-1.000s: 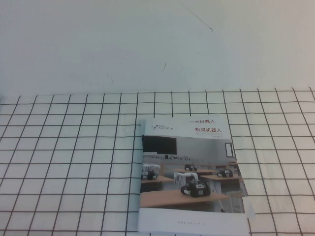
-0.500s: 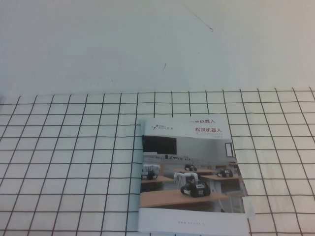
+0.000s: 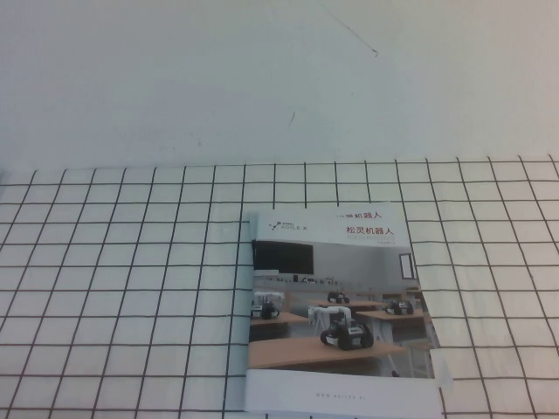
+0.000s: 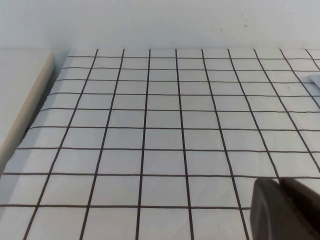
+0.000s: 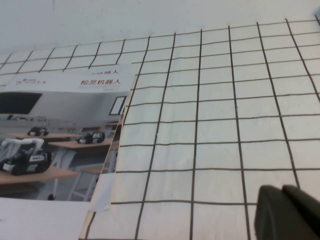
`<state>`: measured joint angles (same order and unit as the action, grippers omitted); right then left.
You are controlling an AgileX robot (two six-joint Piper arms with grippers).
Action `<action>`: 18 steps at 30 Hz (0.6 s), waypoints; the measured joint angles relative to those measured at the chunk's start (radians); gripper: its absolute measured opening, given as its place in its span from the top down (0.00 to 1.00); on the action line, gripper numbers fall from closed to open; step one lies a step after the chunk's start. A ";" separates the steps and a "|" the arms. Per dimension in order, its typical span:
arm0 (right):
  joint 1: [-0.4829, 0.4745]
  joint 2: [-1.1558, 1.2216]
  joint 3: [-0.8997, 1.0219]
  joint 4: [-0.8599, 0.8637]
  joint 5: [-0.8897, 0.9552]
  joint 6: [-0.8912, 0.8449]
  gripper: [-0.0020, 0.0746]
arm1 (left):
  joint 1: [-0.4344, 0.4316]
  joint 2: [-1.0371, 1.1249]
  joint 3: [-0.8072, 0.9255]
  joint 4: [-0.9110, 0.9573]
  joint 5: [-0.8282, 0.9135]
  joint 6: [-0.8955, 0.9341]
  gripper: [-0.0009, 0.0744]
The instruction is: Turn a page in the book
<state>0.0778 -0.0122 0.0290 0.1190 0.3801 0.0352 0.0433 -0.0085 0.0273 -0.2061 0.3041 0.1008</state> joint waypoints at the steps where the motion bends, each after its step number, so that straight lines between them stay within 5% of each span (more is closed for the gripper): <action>1: 0.000 0.000 0.000 0.000 0.000 0.000 0.98 | 0.000 0.000 0.000 0.000 0.000 0.003 0.99; 12: 0.000 0.000 0.000 0.000 -0.010 0.000 0.98 | 0.000 0.000 0.000 -0.003 0.002 0.010 0.99; 18: 0.000 0.000 0.000 0.019 -0.205 0.000 0.98 | 0.000 0.000 0.000 -0.105 -0.105 0.010 0.99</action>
<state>0.0778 -0.0122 0.0290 0.1379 0.1747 0.0352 0.0433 -0.0085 0.0273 -0.3110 0.1990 0.1110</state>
